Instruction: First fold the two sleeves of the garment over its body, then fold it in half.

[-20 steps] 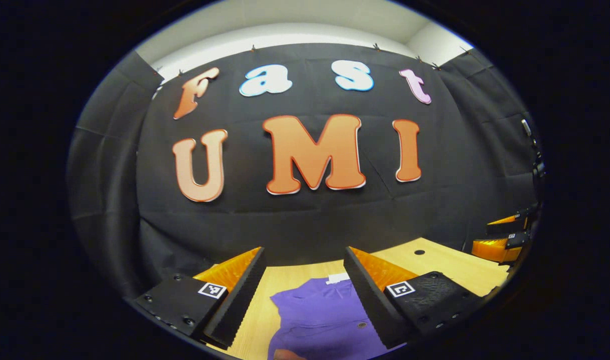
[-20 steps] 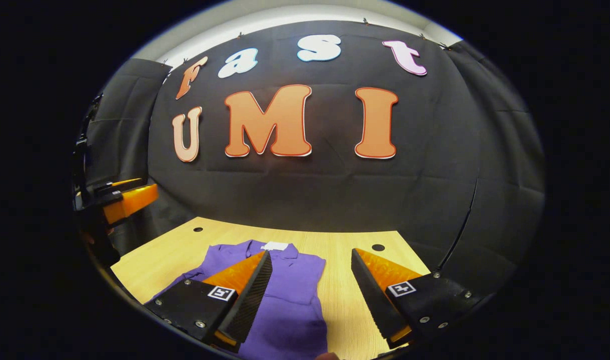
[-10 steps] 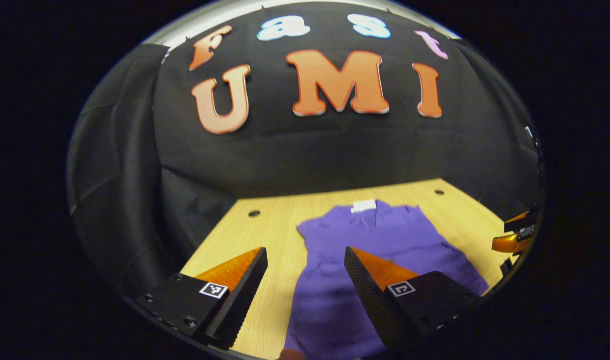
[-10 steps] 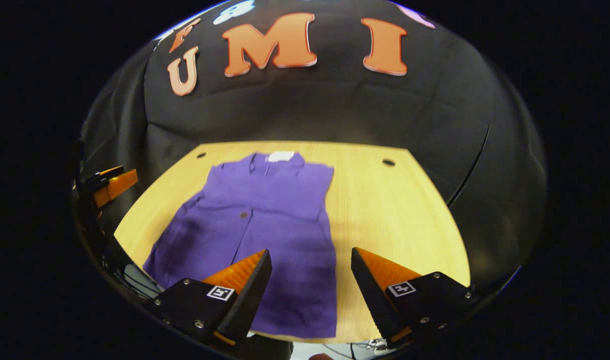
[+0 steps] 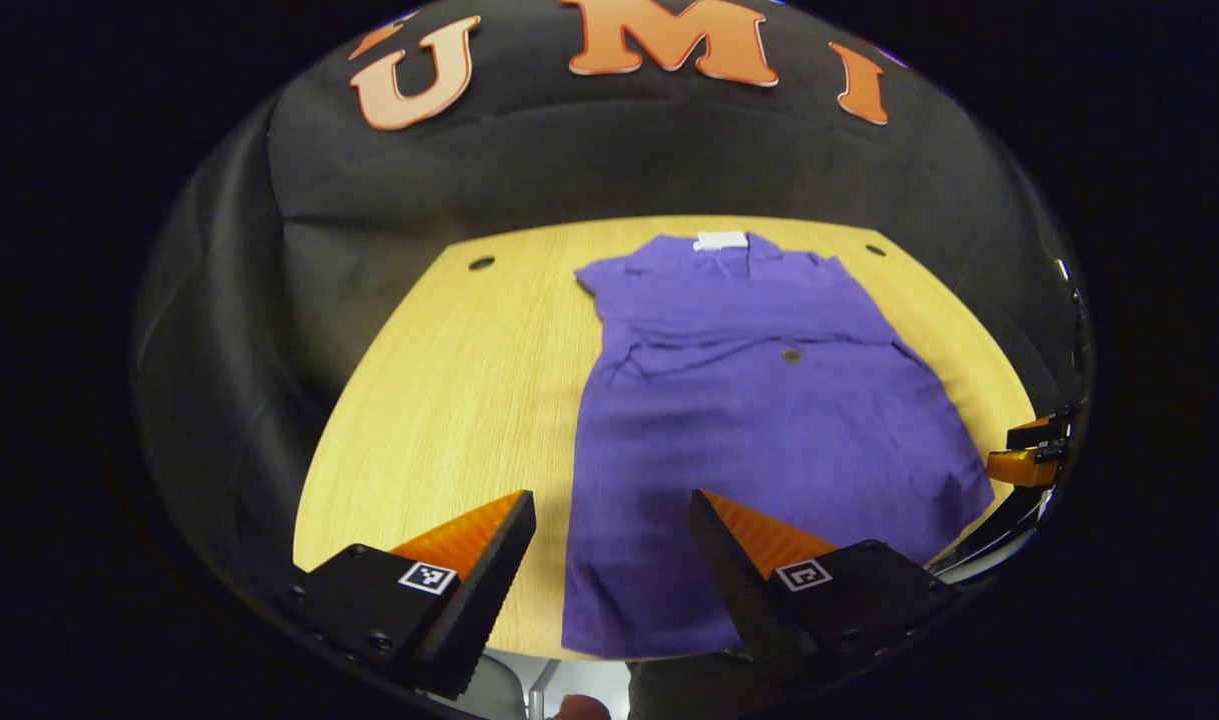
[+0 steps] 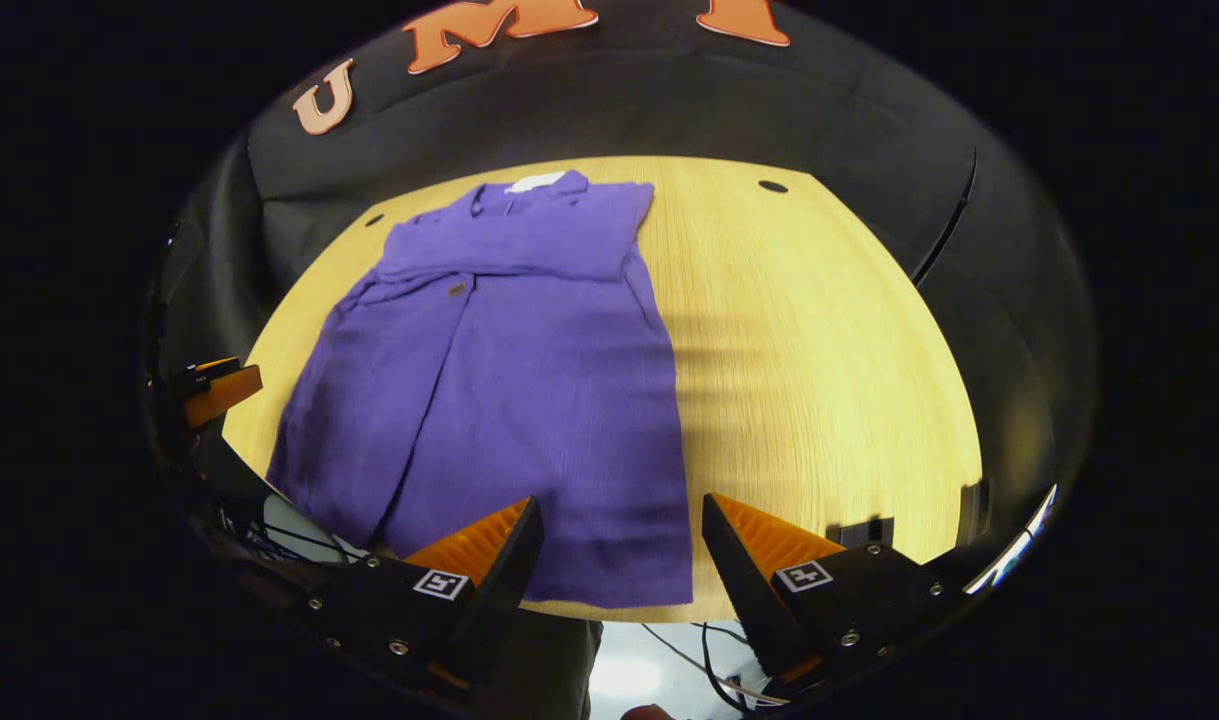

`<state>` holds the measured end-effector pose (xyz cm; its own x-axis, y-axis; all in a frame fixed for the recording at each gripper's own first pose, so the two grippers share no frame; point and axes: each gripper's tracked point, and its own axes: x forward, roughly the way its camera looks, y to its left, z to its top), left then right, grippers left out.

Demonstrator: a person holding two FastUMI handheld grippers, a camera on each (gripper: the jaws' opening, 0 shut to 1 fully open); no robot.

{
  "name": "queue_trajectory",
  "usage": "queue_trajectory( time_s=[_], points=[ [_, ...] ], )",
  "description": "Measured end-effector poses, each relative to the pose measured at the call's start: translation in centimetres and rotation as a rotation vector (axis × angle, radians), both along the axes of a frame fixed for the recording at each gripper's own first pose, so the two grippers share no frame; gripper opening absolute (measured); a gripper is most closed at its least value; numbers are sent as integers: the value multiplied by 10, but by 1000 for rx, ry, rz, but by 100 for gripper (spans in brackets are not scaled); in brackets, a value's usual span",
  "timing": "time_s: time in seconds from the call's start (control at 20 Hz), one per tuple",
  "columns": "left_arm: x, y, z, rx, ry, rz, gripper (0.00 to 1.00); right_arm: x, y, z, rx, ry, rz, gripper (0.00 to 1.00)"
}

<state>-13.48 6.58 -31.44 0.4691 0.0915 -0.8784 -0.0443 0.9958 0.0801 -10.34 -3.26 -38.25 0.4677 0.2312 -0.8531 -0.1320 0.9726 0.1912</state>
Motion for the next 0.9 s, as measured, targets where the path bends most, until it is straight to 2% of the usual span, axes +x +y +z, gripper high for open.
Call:
queue_trajectory(
  time_s=[0.25, 0.55, 0.7, 0.9],
  points=[
    [-42, 15, -38, -32, 196, 54, 100, -25, -4, -23, -4, 127, -8, 96],
    [-96, 14, -66, -132, 437, 130, 100, -40, -4, -38, -7, 224, -4, 96],
    [-100, 14, -71, -132, 476, 148, 100, -43, -7, -44, -24, 240, -10, 96],
    [-92, 12, -74, -125, 507, 108, 100, -48, -5, -46, -51, 266, 15, 95]
  ],
)
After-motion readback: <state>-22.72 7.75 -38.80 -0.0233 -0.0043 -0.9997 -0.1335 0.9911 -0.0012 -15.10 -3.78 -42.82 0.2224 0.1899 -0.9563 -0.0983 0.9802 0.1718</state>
